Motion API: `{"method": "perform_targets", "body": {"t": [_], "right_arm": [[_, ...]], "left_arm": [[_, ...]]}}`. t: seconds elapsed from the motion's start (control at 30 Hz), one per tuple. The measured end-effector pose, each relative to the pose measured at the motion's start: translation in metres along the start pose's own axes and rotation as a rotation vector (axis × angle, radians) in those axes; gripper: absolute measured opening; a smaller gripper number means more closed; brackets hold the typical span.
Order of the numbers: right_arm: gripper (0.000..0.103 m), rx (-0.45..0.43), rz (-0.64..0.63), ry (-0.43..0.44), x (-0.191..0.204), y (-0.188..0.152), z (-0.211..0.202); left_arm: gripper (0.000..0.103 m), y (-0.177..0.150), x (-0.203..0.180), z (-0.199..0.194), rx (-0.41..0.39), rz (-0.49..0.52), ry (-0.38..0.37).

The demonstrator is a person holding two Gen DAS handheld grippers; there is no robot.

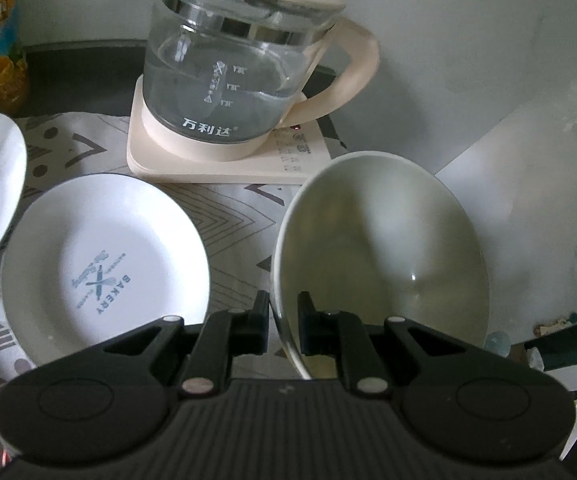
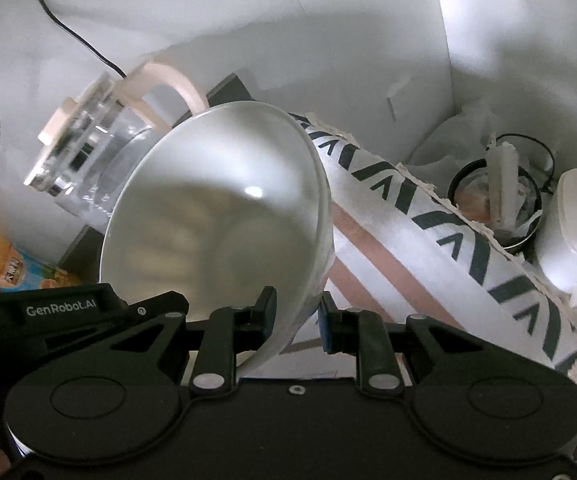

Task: Organize plates and bowls

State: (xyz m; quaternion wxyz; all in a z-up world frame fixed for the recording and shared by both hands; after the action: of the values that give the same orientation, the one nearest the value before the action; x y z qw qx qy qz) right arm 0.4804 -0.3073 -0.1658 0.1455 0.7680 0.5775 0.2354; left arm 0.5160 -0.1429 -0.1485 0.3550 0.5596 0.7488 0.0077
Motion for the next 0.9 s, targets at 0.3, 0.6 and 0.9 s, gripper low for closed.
{"method": "perform_targets", "body": {"t": [0.3,0.6,0.9], "right_arm": [[0.022,-0.051,0.031,-0.01,0.006,-0.022,-0.038],[0.023,-0.086,0.038,-0.006,0.014,-0.05,-0.071],[0.023,-0.104,0.028,-0.012,0.025,-0.076,-0.093]], "left_arm": [[0.012,-0.018,0.005,-0.036,-0.016,0.031,-0.039],[0.012,-0.036,0.014,-0.074,-0.041,0.038,-0.049],[0.013,-0.053,0.025,-0.102,-0.052,0.04,-0.059]]}}
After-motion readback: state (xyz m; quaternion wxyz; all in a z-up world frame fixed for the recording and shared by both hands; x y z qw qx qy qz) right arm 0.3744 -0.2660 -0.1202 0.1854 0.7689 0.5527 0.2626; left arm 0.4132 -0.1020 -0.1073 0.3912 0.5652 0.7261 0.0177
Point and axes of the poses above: each gripper's, at about its wrist camera, not at the fingertips, and z roughly the way its jaws point, x to its left, y to its top, the point moved 5 cm from there along z, roughly the way its jaws point, and after that the axes turned 11 degrees about -y, right-handed, at the moved point
